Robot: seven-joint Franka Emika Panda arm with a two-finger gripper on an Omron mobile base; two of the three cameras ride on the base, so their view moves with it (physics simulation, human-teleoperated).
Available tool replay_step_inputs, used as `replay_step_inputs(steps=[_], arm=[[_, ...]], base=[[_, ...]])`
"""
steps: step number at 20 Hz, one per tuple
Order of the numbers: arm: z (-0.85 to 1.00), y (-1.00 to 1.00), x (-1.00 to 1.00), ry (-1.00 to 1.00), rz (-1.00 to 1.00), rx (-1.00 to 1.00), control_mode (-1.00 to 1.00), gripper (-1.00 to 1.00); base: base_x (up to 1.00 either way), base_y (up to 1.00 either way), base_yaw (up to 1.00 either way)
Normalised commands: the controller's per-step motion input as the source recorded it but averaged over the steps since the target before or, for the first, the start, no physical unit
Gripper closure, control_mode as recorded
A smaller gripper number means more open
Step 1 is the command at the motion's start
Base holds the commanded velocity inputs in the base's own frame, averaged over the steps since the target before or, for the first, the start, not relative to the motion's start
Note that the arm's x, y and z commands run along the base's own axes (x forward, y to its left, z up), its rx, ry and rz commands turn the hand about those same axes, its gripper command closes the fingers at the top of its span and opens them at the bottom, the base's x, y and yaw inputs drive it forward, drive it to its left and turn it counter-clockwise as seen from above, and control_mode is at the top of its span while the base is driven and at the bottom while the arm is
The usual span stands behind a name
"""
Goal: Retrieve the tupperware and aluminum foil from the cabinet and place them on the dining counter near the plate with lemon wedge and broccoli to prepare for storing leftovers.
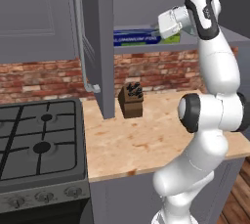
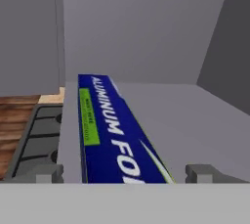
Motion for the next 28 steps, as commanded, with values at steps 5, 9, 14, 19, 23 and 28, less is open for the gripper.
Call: replay_step_inputs(steps=[5, 9, 14, 19, 23, 28], arm=[[0.00, -0.05, 0.25, 0.00, 0.03, 0.00, -1.00, -1.00], [0.00, 0.00, 0.11, 0.03, 0.12, 0.00, -1.00, -1.00], [0.00, 0.00, 0.03, 0.06, 0.19, -0.07, -1.00, -1.00], [-0.10, 0.00, 0.00, 0.09, 0.21, -0.18, -1.00, -1.00], [-0.25, 0.00, 0.00, 0.06, 0.17, -0.22, -1.00, -1.00], [-0.63, -0.03, 0.00, 0.01, 0.12, -0.19, -1.00, -1.00]], base=[[0.00, 0.00, 0.00], [0.00, 0.00, 0.00], [0.00, 0.00, 0.00], [0.00, 0.00, 0.00], [0.00, 0.00, 0.00], [0.00, 0.00, 0.00]])
